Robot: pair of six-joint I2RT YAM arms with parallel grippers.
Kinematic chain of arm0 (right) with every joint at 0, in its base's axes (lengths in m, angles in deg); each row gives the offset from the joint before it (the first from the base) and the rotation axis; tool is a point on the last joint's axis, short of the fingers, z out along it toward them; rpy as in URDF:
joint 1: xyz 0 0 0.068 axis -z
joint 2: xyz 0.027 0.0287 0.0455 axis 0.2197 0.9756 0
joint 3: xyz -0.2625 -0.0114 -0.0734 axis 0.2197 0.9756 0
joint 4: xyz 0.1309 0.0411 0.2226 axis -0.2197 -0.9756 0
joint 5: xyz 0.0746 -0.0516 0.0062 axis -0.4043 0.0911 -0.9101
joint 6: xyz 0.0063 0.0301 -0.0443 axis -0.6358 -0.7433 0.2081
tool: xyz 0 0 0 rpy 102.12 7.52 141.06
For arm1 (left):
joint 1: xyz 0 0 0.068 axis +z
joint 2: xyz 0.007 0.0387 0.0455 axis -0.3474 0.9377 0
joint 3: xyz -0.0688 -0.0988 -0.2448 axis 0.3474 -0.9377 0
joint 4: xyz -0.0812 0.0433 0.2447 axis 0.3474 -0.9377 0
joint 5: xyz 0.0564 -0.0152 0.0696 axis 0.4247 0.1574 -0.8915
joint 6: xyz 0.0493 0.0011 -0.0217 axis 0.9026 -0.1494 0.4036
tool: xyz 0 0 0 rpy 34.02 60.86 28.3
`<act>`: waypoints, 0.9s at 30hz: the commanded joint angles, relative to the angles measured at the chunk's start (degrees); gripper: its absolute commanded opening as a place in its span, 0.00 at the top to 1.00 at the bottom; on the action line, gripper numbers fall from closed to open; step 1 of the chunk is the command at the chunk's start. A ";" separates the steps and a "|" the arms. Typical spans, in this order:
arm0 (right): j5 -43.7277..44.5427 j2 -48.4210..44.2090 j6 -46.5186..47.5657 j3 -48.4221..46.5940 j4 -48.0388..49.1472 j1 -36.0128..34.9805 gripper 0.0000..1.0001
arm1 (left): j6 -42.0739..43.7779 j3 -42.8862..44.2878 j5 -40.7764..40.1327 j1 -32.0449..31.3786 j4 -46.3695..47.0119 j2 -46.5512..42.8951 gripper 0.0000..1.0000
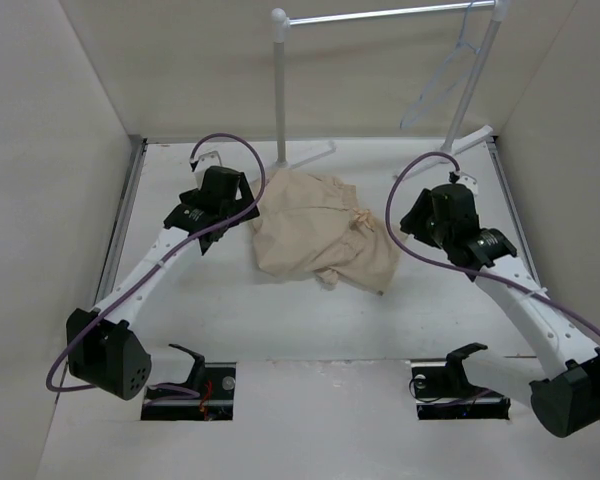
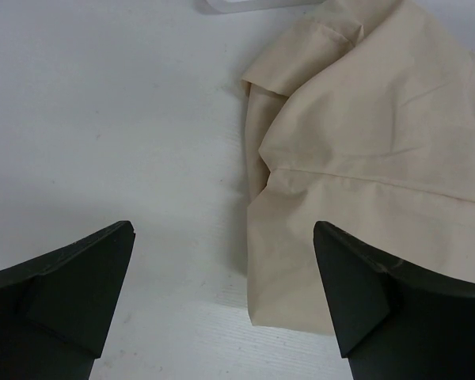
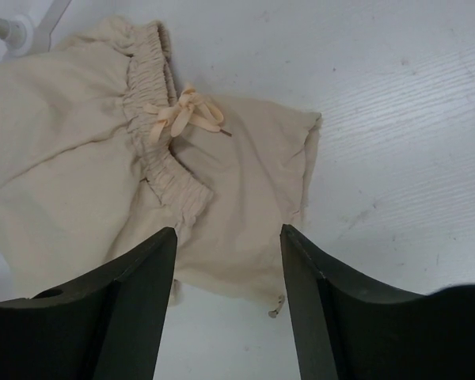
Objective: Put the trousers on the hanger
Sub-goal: Flatten out the trousers at the center of the board.
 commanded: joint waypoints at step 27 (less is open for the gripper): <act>-17.88 31.54 -4.43 -3.39 20.43 -2.90 0.46 | -18.00 -20.24 18.48 4.97 11.83 -3.13 0.27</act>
